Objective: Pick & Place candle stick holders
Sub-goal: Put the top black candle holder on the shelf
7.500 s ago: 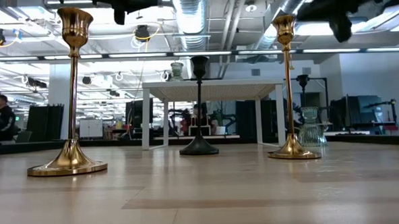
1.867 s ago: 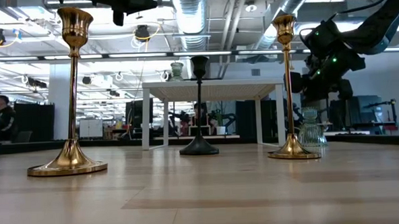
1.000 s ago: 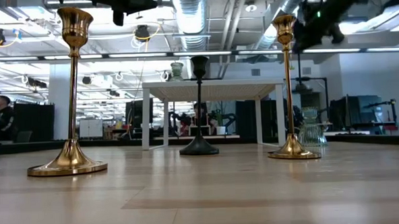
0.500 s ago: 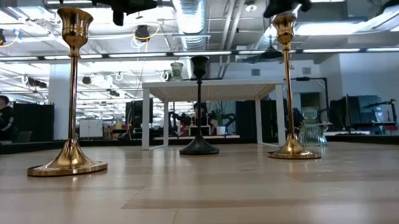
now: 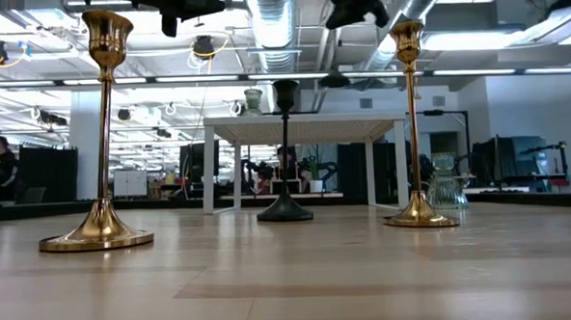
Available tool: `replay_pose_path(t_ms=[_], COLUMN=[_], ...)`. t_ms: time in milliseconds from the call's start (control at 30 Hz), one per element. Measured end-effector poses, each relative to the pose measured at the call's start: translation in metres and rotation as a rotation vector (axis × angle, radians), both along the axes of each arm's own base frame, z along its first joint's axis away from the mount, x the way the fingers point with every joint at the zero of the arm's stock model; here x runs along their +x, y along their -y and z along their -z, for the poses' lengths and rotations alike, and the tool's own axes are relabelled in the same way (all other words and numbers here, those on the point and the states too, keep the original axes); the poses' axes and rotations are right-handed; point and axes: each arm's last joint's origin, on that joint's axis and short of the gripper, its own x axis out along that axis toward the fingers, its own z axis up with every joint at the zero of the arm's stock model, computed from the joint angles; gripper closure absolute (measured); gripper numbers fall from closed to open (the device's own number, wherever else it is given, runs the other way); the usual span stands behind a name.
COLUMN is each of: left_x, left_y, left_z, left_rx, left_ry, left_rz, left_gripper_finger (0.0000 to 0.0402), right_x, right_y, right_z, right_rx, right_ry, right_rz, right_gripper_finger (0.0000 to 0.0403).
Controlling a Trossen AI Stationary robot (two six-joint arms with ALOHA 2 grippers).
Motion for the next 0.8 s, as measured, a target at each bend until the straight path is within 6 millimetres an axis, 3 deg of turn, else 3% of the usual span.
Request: replay_pose_path(t_ms=[500,800], left_x=[0.000,0.000], left_y=[0.000,0.000], left_z=[0.000,0.000], left_rx=[0.000,0.000], left_ry=[0.000,0.000], left_rz=[0.000,0.000], left_gripper_finger=[0.0390,0.0390], right_x=[0.049,0.058], right_y=[0.013,0.015], right_z=[0.025,0.037], right_rx=[0.043,0.060], right_ry=[-0.003,-0.028], right_rz=[-0.114,-0.121], right_gripper_finger=[0.0400,0.0400])
